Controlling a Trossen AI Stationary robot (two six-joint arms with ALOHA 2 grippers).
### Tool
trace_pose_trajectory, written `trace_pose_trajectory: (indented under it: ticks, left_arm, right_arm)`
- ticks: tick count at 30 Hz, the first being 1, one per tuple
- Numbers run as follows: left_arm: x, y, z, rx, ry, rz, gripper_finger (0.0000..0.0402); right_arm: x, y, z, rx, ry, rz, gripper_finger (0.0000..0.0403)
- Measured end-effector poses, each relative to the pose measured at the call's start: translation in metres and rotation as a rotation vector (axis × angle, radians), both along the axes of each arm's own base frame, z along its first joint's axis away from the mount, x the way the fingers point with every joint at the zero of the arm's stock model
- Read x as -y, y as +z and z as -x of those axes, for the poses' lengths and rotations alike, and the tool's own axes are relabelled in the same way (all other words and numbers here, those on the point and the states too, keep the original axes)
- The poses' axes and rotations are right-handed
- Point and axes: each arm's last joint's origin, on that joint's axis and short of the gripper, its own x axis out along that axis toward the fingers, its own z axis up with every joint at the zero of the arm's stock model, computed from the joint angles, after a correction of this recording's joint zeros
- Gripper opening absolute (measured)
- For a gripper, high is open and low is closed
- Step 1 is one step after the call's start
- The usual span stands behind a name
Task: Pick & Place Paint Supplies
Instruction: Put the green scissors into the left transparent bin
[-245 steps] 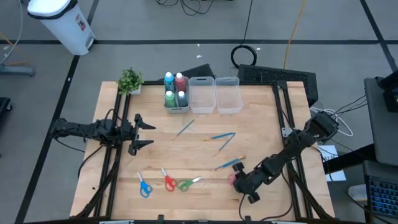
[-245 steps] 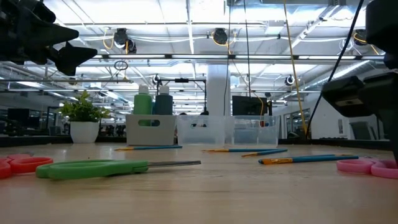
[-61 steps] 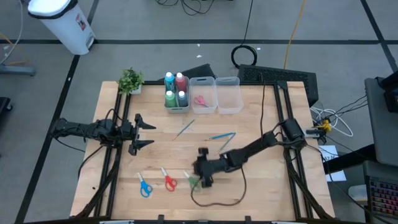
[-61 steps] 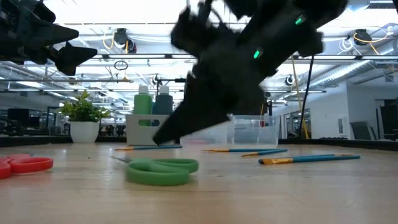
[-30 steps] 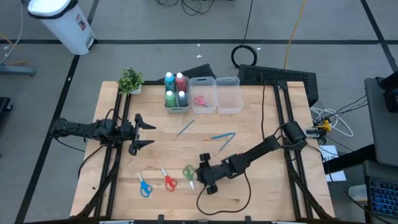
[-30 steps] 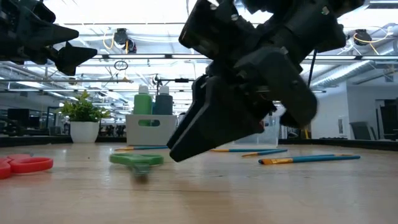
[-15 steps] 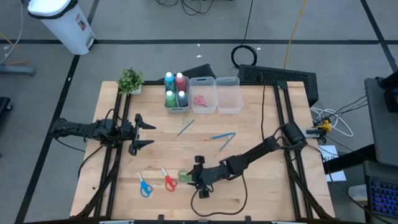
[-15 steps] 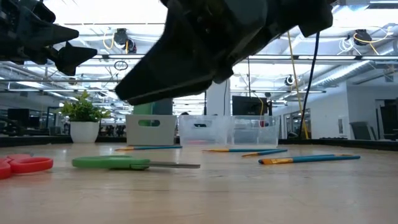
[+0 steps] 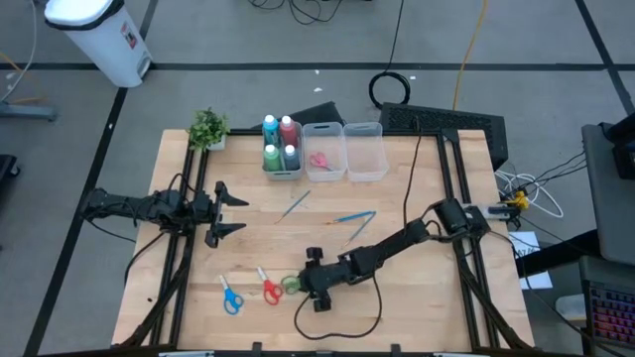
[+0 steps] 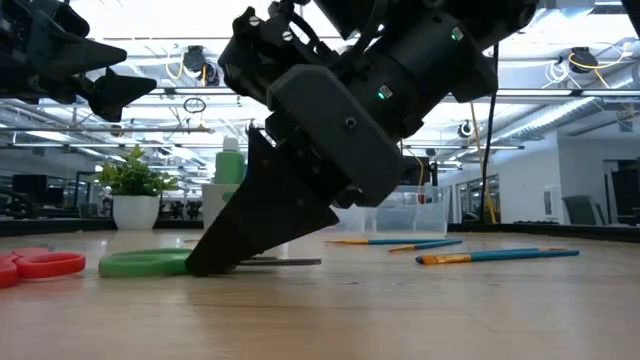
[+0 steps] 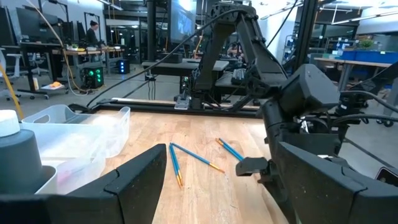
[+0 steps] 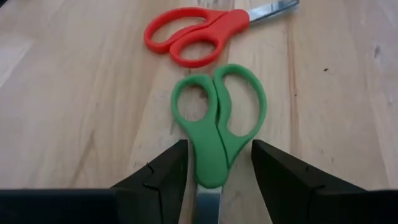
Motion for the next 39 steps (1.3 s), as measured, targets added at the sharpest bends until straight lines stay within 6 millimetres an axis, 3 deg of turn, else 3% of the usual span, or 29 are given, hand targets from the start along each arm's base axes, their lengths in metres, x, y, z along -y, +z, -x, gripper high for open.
trace_pose_trajectory:
  ticks: [11,23,31,39]
  left_arm:
    - [0.0,0.0,0.0,0.0,0.0,0.0,0.0308]
    - [0.0,0.0,0.0,0.0,0.0,0.0,0.0308]
    - [0.0,0.0,0.0,0.0,0.0,0.0,0.0308]
    - [0.0,0.0,0.0,0.0,0.0,0.0,0.0308]
  right_arm:
    - [0.011,-0.005,0.003,-0.09,-0.042,0.007,0.0148]
    - [0.012,-0.006,0.004,-0.098,-0.05,0.016,0.0045]
    - [0.012,-0.003,0.002,-0.069,-0.04,0.014,0.0045]
    - [0.011,0.019,0.004,-0.011,-0.021,0.021,0.0045]
